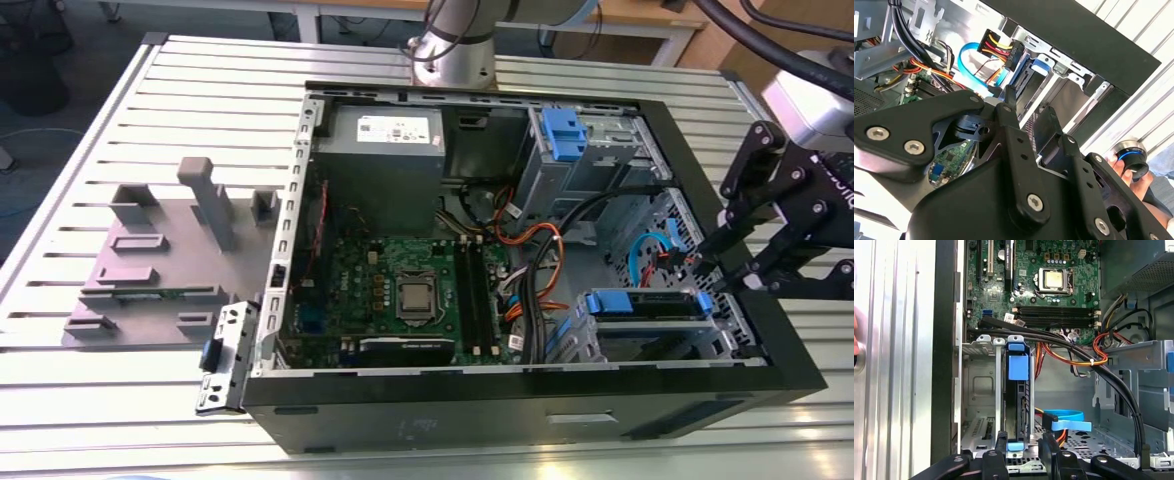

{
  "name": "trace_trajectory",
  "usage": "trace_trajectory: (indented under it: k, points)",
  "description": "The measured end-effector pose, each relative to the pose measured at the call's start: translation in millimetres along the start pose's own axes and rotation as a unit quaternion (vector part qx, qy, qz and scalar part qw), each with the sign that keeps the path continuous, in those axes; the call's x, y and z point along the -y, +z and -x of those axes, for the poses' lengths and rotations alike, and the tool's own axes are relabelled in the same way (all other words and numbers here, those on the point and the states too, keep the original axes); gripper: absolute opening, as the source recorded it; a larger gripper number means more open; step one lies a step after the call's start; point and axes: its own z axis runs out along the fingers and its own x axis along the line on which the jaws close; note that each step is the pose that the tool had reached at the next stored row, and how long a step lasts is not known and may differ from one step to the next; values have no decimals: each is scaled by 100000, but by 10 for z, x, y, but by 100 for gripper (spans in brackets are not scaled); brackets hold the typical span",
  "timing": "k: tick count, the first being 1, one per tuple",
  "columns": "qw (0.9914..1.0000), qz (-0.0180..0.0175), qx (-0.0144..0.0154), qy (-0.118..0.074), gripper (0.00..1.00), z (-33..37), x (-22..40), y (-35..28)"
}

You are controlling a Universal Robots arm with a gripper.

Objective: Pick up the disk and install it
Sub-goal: 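Insert the first disk wire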

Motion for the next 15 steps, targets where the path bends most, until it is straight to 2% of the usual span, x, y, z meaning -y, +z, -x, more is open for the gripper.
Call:
trace_trajectory:
  k: [15]
  points:
    - [100000,0,1,0,41,0,29,-1]
